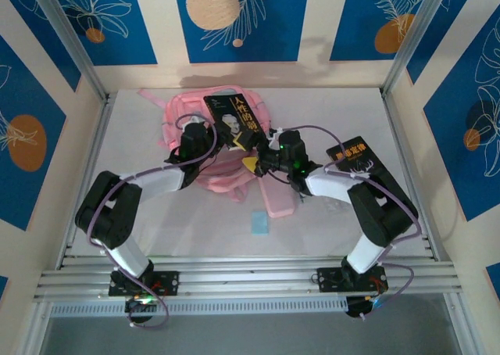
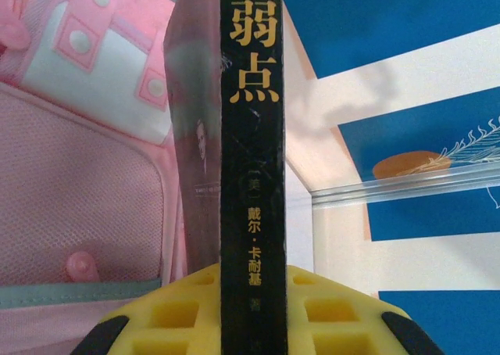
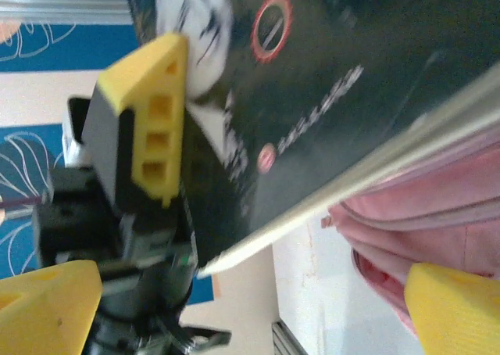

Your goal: Pack the student bag

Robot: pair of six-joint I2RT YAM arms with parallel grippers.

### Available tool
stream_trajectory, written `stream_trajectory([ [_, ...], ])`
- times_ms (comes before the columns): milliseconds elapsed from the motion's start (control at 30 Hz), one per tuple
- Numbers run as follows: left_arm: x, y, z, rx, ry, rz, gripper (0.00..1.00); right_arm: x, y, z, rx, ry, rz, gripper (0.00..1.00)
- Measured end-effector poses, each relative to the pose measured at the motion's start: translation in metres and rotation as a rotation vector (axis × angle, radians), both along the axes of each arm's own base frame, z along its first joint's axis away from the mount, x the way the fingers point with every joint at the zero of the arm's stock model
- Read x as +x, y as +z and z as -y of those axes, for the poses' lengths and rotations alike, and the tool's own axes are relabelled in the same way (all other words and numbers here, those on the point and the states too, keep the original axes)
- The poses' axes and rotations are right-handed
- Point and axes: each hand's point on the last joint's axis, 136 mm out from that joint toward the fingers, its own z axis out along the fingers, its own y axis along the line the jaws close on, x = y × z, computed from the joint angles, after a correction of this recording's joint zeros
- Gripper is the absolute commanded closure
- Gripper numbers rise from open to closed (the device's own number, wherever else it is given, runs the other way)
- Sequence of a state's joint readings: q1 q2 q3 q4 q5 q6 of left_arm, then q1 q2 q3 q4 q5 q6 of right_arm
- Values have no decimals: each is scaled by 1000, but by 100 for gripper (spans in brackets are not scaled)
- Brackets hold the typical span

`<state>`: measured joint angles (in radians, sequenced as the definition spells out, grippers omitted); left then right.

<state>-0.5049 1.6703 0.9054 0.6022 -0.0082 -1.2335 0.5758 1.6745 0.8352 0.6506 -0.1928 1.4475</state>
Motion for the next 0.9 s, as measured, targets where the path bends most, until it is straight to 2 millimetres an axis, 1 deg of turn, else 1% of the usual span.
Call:
stream_trajectory([
  [67, -3, -1, 1, -13, 0, -7, 99, 6, -6, 0, 8, -22, -5, 6],
  [133, -6, 0, 2, -24, -2, -9, 99, 11, -9, 1, 10, -45, -7, 15],
  [200, -8, 1, 2, -34, -2, -10, 100, 15, -6, 1, 18, -65, 5, 26],
  [233, -9, 2, 2, -40, -2, -10, 99, 16, -4, 2, 21, -70, 12, 35],
  [267, -10, 3, 3, -45, -2, -8, 100, 19, -2, 1, 26, -78, 21, 47],
  [333, -9, 7, 1, -65, 13, 5, 99, 23, 1, 2, 32, -93, 25, 62],
  [400, -8, 10, -2, -68, 29, 16, 98, 26, 1, 2, 39, -100, 27, 70],
  [433, -8, 9, -4, -69, 36, 13, 96, 27, 3, 3, 43, -104, 31, 74],
  [467, -8, 8, -5, -70, 46, 11, 89, 28, 5, 3, 47, -107, 36, 77],
  [500, -8, 8, -6, -70, 49, 11, 79, 29, 6, 4, 47, -108, 42, 80],
  [567, -9, 5, -6, -65, 48, 8, 65, 30, 9, 4, 54, -107, 53, 86],
  [600, -11, 3, -5, -59, 38, 6, 51, 31, 10, 6, 50, -109, 59, 87],
  [633, -14, 2, -3, -44, 19, 7, 38, 33, 8, 9, 45, -114, 59, 92],
  [700, -20, 1, 2, -25, -17, 3, 19, 37, 3, 16, 23, -129, 52, 93],
  [733, -24, 2, 3, -9, -36, 5, 15, 40, 0, 21, 7, -138, 47, 93],
  [767, -27, 4, 4, 10, -51, 9, 13, 41, -3, 25, -8, -145, 42, 93],
  [833, -35, 7, 4, 67, -85, 21, 13, 46, -3, 39, -36, -164, 43, 94],
  [900, -43, 6, 1, 167, -126, 35, 12, 49, 5, 56, -61, -177, 60, 93],
])
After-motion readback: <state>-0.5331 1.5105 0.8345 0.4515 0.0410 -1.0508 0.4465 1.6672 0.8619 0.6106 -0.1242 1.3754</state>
